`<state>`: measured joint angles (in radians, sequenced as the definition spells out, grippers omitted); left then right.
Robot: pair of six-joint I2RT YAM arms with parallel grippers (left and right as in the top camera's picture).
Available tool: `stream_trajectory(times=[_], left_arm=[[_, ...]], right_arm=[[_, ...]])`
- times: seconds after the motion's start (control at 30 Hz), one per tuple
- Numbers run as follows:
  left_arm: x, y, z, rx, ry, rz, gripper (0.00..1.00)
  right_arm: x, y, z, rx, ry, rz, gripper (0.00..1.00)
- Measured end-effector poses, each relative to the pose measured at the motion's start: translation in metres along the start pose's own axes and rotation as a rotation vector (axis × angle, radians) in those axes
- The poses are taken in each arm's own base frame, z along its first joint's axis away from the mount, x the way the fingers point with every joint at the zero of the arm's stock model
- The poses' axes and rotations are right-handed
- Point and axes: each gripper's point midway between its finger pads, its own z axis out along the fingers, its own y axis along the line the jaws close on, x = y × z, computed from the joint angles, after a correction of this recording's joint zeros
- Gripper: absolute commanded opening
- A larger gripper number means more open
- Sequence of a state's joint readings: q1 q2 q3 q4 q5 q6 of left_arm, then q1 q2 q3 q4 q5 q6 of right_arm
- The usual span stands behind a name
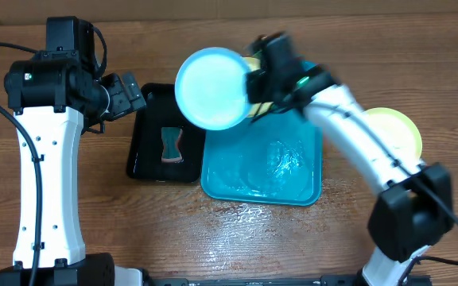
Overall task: Clean dirty plates on tray and stack at the side
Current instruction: 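Carry the white plate right and stack it on the yellow plate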
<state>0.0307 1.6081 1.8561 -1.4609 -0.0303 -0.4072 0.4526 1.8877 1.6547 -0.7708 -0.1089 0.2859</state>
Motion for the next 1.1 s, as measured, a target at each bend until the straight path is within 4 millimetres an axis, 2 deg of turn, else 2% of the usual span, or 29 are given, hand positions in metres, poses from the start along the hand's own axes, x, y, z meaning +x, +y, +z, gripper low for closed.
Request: stream_trajectory(times=[0.07,0.17,0.27,0.3,0.37,0.53,0.63,0.7,0.8,0.9,1.0,1.1], left_arm=[[0.0,0.0,0.0,0.0,0.0,0.0,1.0],[0.0,0.0,0.0,0.0,0.0,0.0,1.0],[0.0,0.0,0.0,0.0,0.0,0.0,1.0],[0.0,0.0,0.0,0.0,0.0,0.0,1.0],[0.0,0.0,0.0,0.0,0.0,0.0,1.0],[0.0,0.0,0.0,0.0,0.0,0.0,1.0],[0.0,0.0,0.0,0.0,0.0,0.0,1.0],[0.0,0.0,0.0,0.0,0.0,0.0,1.0],[0.0,0.0,0.0,0.0,0.0,0.0,1.0],[0.0,0.0,0.0,0.0,0.0,0.0,1.0],[0.0,0.0,0.0,0.0,0.0,0.0,1.0],[0.0,0.0,0.0,0.0,-0.001,0.0,1.0]], right_arm=[[0.001,-0.018,-0.015,-0.042,0.056,0.085,0.04],[0.017,-0.052,-0.037,-0.021,0.152,0.205,0.04],[0.046,-0.094,-0.055,0.109,0.264,0.308,0.04],[0.048,-0.098,-0.056,0.127,0.271,0.316,0.04],[0.056,-0.121,-0.064,0.217,0.289,0.36,0.04],[0.051,-0.179,-0.08,0.336,0.24,0.503,0.04],[0.052,-0.23,-0.099,0.392,0.195,0.652,0.04],[0.06,-0.264,-0.112,0.42,0.177,0.757,0.04],[0.086,-0.304,-0.123,0.437,0.187,0.905,0.04],[0.12,-0.327,-0.121,0.444,0.223,1.014,0.04],[0.152,-0.34,-0.111,0.445,0.256,1.085,0.04],[0.185,-0.34,-0.1,0.441,0.312,1.147,0.04]])
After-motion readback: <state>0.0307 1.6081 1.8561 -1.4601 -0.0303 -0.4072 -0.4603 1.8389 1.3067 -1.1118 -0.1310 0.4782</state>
